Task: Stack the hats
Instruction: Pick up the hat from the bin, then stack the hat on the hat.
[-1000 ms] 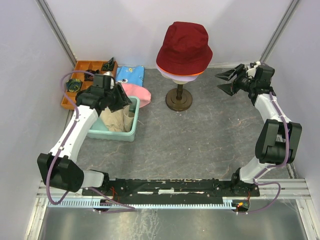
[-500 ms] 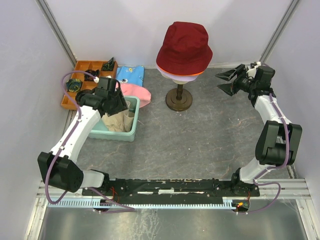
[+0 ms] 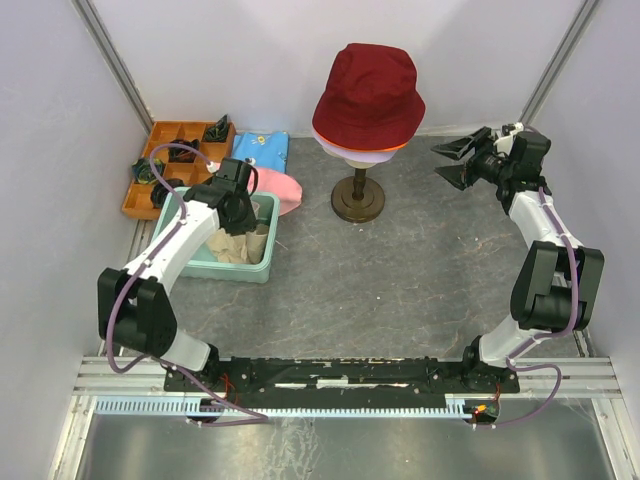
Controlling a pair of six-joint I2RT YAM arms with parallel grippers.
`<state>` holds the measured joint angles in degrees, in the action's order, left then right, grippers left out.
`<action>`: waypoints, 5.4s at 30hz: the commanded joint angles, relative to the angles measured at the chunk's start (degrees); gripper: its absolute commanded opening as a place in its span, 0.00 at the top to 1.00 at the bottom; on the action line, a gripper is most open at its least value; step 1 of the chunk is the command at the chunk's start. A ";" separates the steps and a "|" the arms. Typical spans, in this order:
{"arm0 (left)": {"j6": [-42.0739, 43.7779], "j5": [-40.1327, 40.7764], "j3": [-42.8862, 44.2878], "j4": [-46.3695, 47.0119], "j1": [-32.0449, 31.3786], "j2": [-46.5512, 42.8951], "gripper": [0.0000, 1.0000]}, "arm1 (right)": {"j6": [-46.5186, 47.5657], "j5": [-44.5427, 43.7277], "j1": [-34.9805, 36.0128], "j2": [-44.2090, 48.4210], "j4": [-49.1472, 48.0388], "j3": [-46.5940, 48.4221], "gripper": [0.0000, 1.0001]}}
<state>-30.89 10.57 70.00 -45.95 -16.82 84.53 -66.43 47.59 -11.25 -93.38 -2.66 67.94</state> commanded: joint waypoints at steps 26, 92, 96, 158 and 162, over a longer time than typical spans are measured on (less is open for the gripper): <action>17.31 -21.50 51.71 -1.35 -0.90 -1.28 0.97 | -0.42 -3.51 2.47 10.18 -0.92 23.14 0.29; 92.71 34.41 19.87 51.93 -34.88 -13.24 0.97 | -34.56 -13.78 36.81 2.31 -6.54 26.15 0.22; 92.48 33.93 19.34 51.93 -34.88 -13.09 0.97 | -36.92 -13.06 36.85 1.99 -7.98 26.53 0.19; 79.36 15.00 11.16 53.69 -37.45 -25.32 0.97 | -37.54 -18.35 43.42 4.40 -6.58 28.97 1.00; 78.82 17.72 7.47 60.06 -37.40 -27.86 0.94 | -34.54 -16.85 43.46 3.09 -5.08 34.57 1.00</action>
<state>50.76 25.67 79.96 5.45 -53.87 59.53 -104.86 29.43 32.14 -89.86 -6.59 94.98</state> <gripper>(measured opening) 0.054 0.036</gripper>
